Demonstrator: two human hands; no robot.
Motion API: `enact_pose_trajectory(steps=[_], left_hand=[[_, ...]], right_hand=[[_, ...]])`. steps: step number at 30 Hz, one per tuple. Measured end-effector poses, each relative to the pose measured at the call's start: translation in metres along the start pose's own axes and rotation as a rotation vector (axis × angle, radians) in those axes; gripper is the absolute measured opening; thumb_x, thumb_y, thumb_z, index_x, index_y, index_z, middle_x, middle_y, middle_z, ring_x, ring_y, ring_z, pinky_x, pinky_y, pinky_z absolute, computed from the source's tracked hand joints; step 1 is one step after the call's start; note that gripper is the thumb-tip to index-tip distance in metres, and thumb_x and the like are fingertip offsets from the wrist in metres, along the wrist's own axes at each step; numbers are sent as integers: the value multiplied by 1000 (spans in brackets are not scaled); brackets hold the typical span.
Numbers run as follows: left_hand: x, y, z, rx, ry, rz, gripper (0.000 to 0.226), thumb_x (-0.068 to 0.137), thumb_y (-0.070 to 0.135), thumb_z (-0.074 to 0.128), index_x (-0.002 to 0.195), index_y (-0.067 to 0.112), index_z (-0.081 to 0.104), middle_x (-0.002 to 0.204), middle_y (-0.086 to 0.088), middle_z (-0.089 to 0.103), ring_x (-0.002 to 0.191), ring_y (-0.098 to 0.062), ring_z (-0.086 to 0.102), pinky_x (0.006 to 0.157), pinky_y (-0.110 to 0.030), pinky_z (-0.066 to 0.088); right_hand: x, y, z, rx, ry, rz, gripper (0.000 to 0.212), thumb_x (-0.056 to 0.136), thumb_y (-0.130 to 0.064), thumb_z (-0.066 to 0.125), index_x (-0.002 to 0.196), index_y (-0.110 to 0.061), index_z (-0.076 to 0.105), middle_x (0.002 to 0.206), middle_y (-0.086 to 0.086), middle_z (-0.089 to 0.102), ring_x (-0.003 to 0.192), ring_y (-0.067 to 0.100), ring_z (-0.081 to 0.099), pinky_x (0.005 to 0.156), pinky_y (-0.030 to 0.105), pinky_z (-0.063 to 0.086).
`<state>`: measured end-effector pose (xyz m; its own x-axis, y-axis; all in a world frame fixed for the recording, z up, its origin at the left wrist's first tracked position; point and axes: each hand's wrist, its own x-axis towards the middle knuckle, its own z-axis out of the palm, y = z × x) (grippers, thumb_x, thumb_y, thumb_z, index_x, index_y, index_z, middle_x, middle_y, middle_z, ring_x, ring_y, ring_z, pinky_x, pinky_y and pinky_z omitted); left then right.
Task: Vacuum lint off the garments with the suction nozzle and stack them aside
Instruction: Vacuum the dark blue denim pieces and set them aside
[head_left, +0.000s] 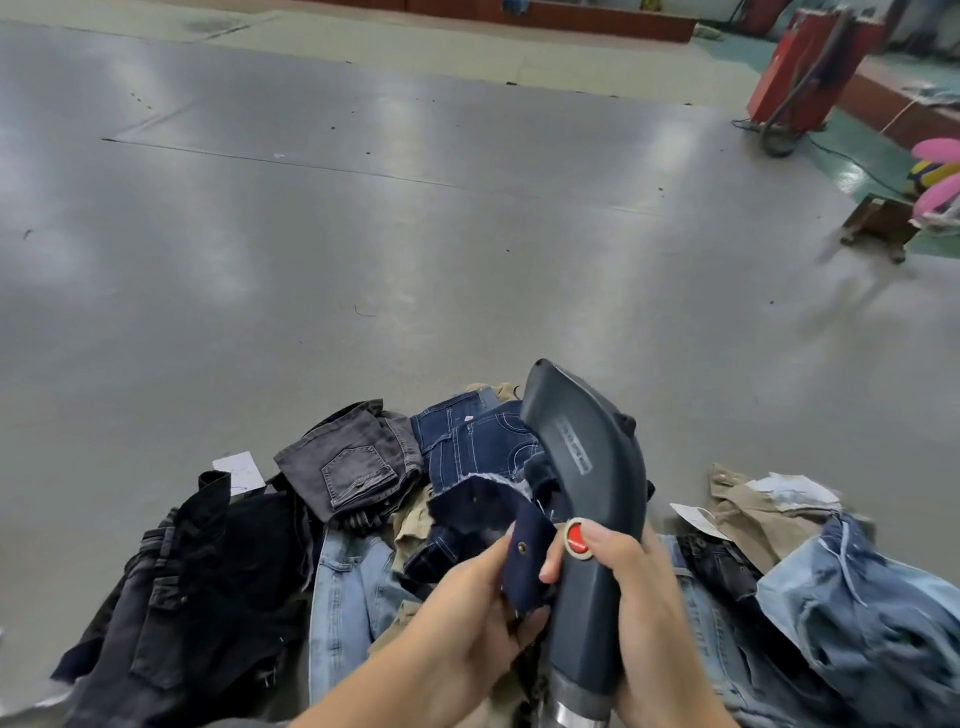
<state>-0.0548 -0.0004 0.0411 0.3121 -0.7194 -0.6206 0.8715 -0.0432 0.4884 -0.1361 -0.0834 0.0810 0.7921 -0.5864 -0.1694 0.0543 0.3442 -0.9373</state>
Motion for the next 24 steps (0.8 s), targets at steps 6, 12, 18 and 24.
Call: enact_pose_trajectory(steps=[6,12,18,24], left_hand=[[-1,15,0,194,386,347,27,95,18,56,69,17,46,59,1,55,51,-8,51,49,-20,43],[-7,32,-4,121,450,383,23,102,24,42,86,14,55,72,-5,63,62,-16,56,56,-30,47],[-8,25,1,-160,212,178,61,96,53,37,103,1,67,72,-22,67,47,-26,59,43,-25,48],[4,6,-4,305,505,463,36,100,29,45,71,7,51,57,-5,46,56,-16,45,61,-29,39]], right_hand=[[1,4,-7,-53,141,-167,50,63,-36,63,86,7,55,60,21,57,61,25,58,68,26,47],[3,10,-12,-89,197,-112,48,61,-37,63,90,1,57,63,20,59,60,19,59,73,31,47],[-2,29,17,-4,53,-29,55,53,-28,68,106,-14,65,64,17,63,54,22,60,56,22,50],[1,22,21,13,20,-87,52,64,-9,60,108,18,50,55,28,54,58,30,61,66,35,56]])
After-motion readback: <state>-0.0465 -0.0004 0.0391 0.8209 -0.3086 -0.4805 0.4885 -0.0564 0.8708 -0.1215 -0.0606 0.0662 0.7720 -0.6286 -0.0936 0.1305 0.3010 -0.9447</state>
